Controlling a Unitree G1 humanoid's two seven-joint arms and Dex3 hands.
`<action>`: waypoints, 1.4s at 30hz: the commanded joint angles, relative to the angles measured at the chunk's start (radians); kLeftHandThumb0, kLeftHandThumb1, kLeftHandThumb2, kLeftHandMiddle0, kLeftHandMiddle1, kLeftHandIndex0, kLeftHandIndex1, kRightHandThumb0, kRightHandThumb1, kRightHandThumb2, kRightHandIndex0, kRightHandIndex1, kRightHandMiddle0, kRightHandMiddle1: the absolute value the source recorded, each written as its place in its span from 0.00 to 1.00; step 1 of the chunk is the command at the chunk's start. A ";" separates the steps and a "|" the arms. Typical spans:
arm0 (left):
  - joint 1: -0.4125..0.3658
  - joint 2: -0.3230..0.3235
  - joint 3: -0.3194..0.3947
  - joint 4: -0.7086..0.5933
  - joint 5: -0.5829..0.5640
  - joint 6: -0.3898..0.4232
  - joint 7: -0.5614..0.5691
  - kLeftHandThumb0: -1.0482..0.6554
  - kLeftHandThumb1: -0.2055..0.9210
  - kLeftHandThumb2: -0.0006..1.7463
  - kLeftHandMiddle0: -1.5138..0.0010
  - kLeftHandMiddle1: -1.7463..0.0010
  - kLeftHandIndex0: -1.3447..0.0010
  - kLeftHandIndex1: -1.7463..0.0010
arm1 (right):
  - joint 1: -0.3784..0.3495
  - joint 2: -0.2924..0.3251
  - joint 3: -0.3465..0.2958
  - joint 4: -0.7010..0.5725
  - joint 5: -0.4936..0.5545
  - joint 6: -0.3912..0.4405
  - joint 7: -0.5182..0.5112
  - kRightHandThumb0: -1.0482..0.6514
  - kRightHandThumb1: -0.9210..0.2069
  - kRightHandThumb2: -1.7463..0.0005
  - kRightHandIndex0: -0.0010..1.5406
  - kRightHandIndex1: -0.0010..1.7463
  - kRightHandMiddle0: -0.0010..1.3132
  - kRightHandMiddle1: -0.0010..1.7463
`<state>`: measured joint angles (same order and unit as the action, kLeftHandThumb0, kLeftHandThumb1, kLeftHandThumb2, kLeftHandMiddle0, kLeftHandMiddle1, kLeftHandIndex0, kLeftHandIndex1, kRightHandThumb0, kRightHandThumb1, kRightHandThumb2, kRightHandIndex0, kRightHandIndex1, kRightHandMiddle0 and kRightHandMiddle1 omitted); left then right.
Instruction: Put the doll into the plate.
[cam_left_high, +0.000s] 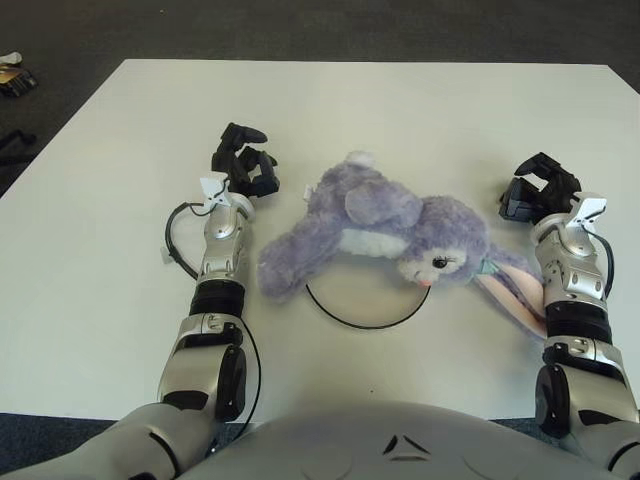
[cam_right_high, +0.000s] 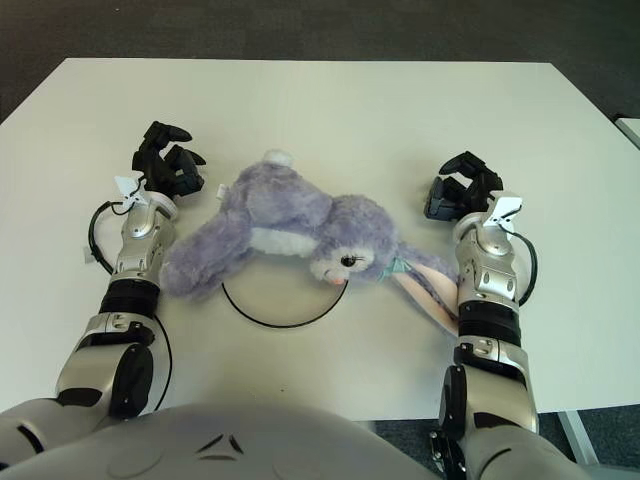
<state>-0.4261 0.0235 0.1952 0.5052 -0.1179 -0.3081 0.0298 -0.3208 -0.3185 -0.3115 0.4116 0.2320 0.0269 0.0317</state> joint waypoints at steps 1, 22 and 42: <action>0.009 -0.006 0.004 -0.018 -0.010 0.009 0.009 0.61 0.37 0.83 0.50 0.03 0.69 0.00 | 0.032 0.048 0.020 0.012 0.013 0.068 0.016 0.61 0.91 0.00 0.58 1.00 0.60 0.93; 0.025 -0.008 -0.008 -0.033 -0.008 0.015 -0.001 0.61 0.39 0.81 0.50 0.05 0.70 0.00 | 0.046 0.128 0.045 -0.084 0.001 0.107 -0.022 0.61 0.91 0.00 0.57 1.00 0.60 0.93; 0.031 -0.002 -0.024 -0.005 0.008 -0.029 -0.012 0.61 0.38 0.82 0.62 0.00 0.59 0.00 | 0.054 0.166 0.065 -0.119 -0.023 0.118 -0.044 0.61 0.92 0.00 0.59 1.00 0.62 0.91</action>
<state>-0.4093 0.0152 0.1740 0.4880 -0.1163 -0.3201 0.0248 -0.3033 -0.1817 -0.2611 0.2664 0.2147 0.1026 -0.0066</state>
